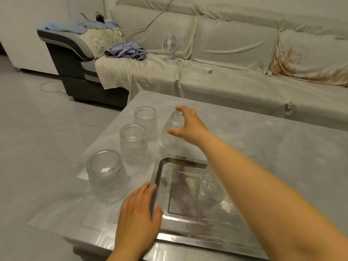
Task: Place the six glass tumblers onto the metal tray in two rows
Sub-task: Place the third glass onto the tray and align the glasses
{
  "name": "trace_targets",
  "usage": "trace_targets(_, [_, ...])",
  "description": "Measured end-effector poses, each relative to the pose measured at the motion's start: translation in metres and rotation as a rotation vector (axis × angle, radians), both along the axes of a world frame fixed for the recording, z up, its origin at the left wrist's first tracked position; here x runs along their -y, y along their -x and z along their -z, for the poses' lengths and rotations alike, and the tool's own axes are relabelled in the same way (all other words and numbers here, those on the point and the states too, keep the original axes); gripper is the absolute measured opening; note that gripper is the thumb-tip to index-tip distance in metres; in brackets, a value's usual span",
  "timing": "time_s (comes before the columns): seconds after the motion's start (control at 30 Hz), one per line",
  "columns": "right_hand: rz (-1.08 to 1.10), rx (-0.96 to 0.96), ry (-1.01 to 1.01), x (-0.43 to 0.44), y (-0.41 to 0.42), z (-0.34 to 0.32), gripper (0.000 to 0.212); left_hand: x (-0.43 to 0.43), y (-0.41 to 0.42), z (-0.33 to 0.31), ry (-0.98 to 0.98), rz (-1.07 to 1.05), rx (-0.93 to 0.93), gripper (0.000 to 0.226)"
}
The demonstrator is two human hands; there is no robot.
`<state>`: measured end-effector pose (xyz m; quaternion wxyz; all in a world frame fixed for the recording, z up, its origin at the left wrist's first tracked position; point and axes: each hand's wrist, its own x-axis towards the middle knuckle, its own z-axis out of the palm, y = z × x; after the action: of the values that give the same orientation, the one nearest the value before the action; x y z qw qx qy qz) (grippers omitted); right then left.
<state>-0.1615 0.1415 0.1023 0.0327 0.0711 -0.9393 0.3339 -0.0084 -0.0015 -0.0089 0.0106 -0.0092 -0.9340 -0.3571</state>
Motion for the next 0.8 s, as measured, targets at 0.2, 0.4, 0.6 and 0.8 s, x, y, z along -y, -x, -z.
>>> trace_targets(0.2, [-0.072,-0.068,0.172,-0.025,-0.068,-0.043,0.071,-0.001,-0.002,-0.005,-0.012,0.007,-0.012,0.048])
trace_targets(0.4, [-0.074,-0.051,0.095,-0.065,-0.15,-0.044,0.075,0.0,-0.007,-0.01,-0.011,0.026,0.004,0.047])
trace_targets(0.6, [0.038,-0.033,0.006,-0.106,-0.202,-0.024,0.076,-0.002,-0.015,-0.013,0.03,0.045,0.012,0.048])
trace_targets(0.8, [0.119,0.047,-0.033,-0.127,-0.212,-0.004,0.076,-0.004,-0.017,-0.015,0.047,0.04,0.002,0.046])
